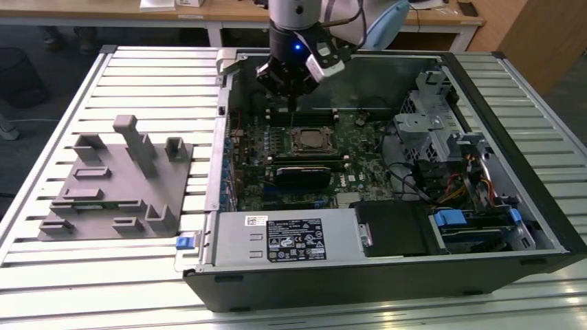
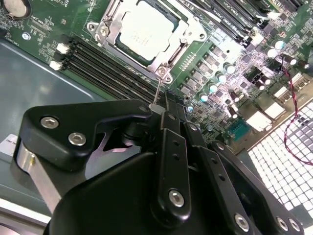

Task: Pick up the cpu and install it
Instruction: 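Install the first cpu locking lever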

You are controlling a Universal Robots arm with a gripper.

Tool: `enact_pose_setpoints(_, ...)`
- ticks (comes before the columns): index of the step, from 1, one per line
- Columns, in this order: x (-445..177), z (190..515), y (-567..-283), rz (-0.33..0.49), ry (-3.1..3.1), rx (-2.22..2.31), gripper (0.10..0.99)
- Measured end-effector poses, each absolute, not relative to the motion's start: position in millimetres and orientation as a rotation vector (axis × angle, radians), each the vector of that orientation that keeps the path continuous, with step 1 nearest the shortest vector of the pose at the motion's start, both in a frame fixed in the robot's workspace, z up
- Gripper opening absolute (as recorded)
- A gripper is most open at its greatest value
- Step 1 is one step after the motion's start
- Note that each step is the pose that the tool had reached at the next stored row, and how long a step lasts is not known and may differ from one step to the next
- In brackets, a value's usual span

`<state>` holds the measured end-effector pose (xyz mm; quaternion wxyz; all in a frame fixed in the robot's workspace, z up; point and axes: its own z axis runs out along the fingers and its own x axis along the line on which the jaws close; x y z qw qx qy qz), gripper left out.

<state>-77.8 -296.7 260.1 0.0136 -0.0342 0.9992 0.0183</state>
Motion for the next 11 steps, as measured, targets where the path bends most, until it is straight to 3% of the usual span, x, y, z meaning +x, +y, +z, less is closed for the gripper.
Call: enact_pose_setpoints(11,-71.9,259.8,-296.7,0.057,3.112,-0.107,0.106)
